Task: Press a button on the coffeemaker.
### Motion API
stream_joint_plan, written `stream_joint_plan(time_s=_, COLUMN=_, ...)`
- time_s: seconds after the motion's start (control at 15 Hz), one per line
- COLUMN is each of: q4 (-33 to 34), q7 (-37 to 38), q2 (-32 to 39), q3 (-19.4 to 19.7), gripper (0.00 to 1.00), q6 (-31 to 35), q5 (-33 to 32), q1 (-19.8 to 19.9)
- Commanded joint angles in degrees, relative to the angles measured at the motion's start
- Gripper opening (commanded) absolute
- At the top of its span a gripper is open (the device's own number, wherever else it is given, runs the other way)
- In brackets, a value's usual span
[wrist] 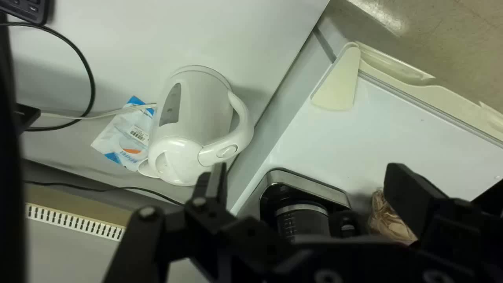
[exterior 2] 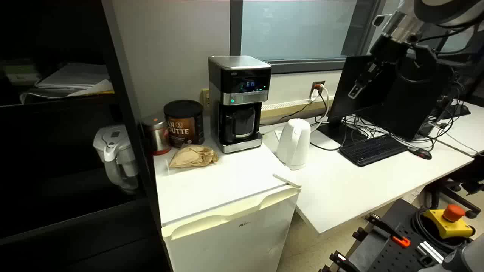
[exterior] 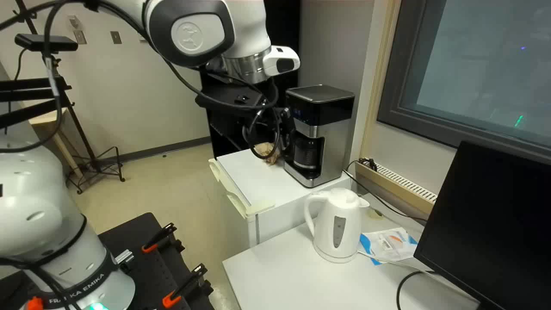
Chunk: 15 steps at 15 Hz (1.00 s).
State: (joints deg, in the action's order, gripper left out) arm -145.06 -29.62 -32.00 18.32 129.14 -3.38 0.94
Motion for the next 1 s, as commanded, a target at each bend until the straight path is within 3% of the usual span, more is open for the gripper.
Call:
stream_joint_plan(time_s=0.0, q4=0.1, q7=-0.4, q2=0.1, q3=-0.8, gripper=1.0, q6=-0.2, q5=0.6, q1=0.8)
stream_joint_plan(time_s=0.53, q4=0.8, q7=-1.5, q2=1.4, q3=-1.0, gripper=1.0, q6=-0.2, q5=0.4, q1=0.1)
stream_joint_plan(time_s=0.93, q4=2.7, q7=-4.4, q2=6.6, q3=-3.7, gripper=1.0, q6=0.3, q5=-1.5, q1=-1.0)
